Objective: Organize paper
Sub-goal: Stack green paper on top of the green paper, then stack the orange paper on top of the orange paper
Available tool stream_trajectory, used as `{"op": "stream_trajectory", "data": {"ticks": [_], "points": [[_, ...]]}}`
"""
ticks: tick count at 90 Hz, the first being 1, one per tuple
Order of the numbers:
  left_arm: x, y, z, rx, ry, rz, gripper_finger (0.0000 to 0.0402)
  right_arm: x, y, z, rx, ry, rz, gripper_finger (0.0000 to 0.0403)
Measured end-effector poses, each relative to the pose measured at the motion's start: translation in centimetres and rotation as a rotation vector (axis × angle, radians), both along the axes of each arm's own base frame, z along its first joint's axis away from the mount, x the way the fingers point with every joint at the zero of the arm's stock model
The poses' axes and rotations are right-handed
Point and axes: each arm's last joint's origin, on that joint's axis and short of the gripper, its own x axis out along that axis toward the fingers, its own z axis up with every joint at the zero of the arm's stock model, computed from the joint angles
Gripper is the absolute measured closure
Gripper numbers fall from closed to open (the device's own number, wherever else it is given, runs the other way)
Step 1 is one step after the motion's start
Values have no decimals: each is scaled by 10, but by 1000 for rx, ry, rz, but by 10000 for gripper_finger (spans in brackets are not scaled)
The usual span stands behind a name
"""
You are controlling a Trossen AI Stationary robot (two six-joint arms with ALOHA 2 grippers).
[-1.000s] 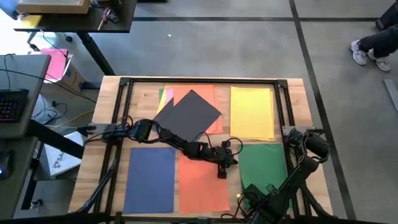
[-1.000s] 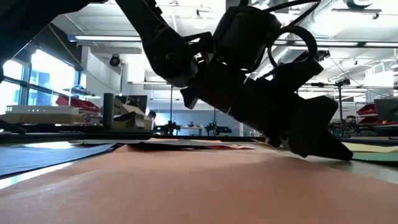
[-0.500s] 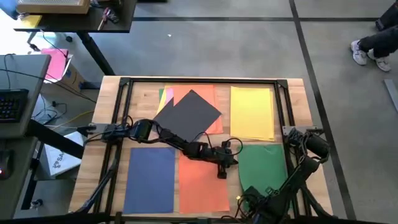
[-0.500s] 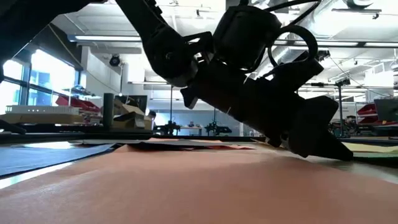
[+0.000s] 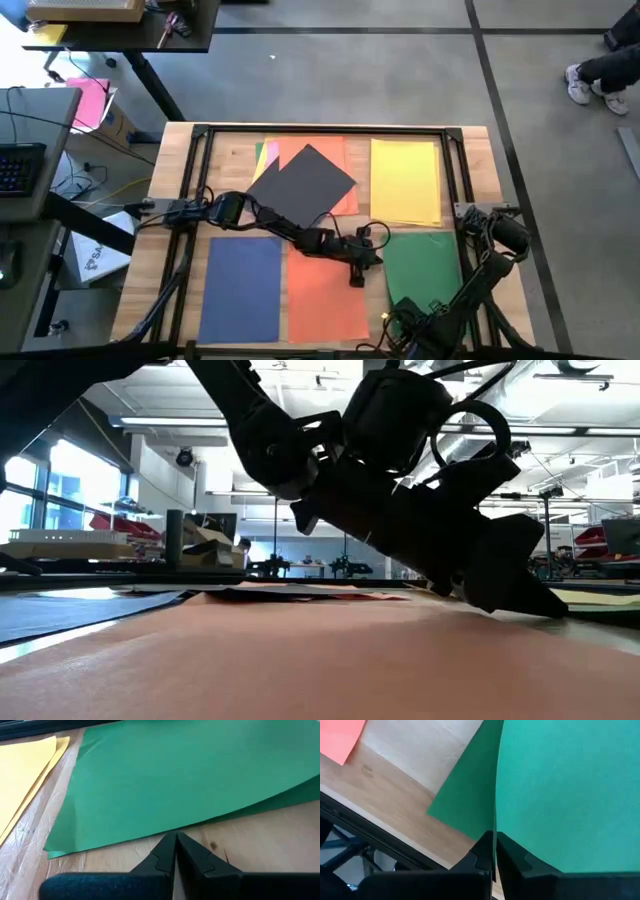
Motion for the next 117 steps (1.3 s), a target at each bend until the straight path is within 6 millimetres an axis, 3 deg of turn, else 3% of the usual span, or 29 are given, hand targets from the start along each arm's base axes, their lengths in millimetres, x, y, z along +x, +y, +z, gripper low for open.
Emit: {"op": "stream_trajectory", "data": {"ticks": [15, 26, 77, 99, 108, 117], "points": [[0, 0, 0, 0, 0, 0, 402, 0, 0, 0, 0, 0, 0, 399], [0, 0, 1, 0, -1, 0, 402, 0, 1, 0, 5, -4, -6, 375], [0, 0, 1, 0, -2, 0, 402, 7, 7, 1, 56, -100, 8, 155], [0, 0, 1, -10, -4, 5, 402, -1, 9, 8, -22, -207, 27, 142], [0, 0, 18, -51, -16, 16, 402, -2, 7, 9, -119, -312, 28, 147], [-5, 1, 63, -40, -27, 35, 402, -2, 2, 9, -211, -365, 40, 148]]}}
